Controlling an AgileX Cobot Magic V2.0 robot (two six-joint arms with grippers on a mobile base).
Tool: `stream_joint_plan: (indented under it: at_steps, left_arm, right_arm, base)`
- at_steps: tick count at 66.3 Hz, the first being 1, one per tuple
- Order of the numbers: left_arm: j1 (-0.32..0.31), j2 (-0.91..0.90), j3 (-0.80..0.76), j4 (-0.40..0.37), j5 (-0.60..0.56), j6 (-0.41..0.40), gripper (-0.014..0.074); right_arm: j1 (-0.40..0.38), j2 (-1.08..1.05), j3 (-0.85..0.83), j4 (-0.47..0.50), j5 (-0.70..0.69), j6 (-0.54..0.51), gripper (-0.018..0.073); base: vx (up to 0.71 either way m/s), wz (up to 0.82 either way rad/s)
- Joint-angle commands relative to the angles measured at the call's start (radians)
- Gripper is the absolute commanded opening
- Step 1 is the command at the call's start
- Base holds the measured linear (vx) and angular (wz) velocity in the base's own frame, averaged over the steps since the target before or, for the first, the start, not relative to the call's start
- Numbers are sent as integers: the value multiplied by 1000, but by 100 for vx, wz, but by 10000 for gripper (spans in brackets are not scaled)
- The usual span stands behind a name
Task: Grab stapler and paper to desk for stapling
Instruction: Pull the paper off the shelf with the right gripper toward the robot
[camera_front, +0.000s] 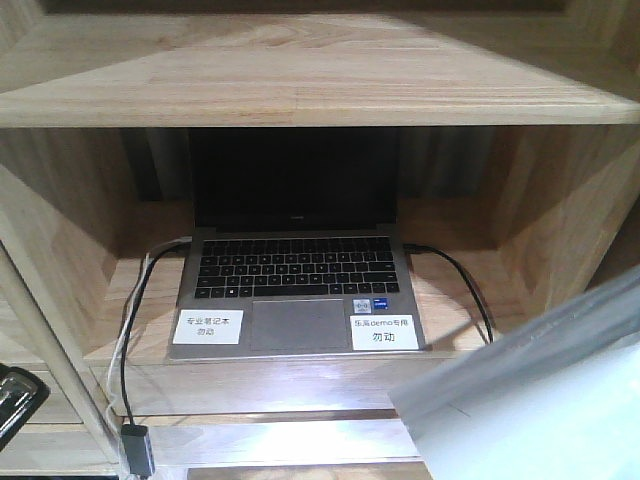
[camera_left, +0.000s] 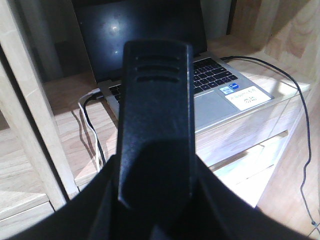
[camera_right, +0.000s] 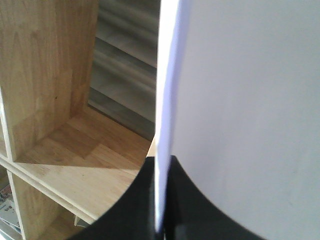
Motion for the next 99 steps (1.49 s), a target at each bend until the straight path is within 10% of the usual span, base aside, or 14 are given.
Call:
stream_joint_plan:
  at_steps: [1,99]
  left_arm:
    - [-6,9,-30,-2,-116,-2,-7]
    - [-6,9,-30,-2,-116,-2,-7]
  right_arm:
    - [-4,10,-30,-13,-79,-3,-5]
    - [-4,10,-30,-13,-74,-3,-5]
  base:
    - [0,0]
    - [-4,1]
